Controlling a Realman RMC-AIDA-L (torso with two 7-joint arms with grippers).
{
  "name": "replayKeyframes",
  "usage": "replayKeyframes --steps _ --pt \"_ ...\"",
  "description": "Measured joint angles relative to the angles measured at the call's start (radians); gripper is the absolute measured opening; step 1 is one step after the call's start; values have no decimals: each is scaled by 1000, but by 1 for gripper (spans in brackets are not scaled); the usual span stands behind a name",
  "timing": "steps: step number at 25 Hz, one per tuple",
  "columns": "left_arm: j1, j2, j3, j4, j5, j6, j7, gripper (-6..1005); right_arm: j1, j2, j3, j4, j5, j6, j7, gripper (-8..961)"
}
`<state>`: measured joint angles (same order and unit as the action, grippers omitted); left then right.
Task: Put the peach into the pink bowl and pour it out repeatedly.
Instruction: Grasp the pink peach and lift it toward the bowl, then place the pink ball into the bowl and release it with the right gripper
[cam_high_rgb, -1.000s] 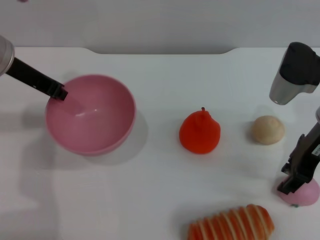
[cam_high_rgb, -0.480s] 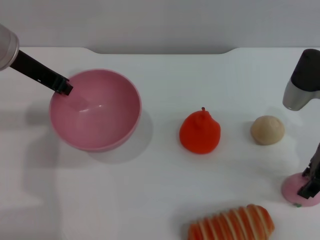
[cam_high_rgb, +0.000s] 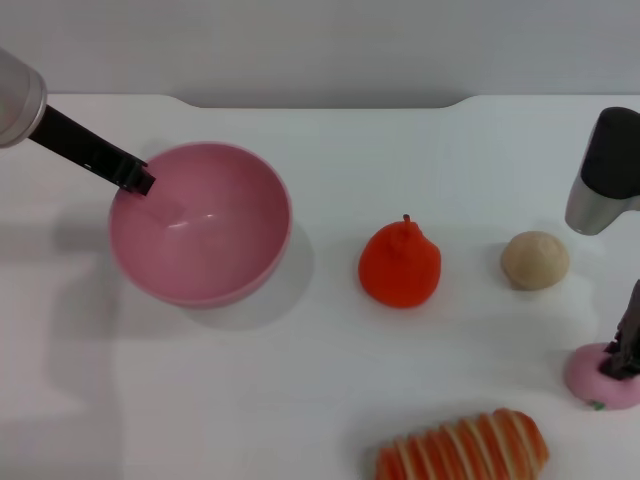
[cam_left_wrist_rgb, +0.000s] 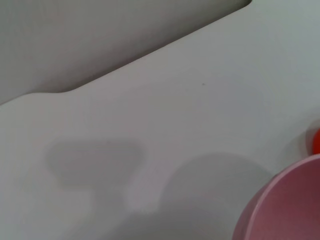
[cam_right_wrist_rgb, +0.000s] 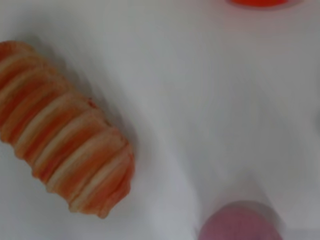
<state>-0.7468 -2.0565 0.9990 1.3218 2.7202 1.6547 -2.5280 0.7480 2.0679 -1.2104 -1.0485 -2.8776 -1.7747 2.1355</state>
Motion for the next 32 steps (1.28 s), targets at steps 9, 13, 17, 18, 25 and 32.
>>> replayKeyframes --steps 9,13,17,18,25,32 --pt "-3 -1 1 -3 -21 2 -5 40 -7 0 38 -31 7 18 -37 34" --pt "-5 -1 11 -12 -43 -1 -6 40 -23 -3 105 -175 43 17 -45 24" --pt "-9 -1 37 -42 -67 -24 -6 40 -4 -5 180 -328 116 35 -60 26" --pt "-16 -1 48 -60 -70 -40 -6 40 2 -5 194 -360 149 43 -64 26" --pt "-41 -2 52 -102 -111 -72 -6 40 19 -3 216 -551 427 125 -75 29" --pt "-60 -2 72 -107 -134 -80 -17 40 25 0 117 -539 615 200 -93 33"
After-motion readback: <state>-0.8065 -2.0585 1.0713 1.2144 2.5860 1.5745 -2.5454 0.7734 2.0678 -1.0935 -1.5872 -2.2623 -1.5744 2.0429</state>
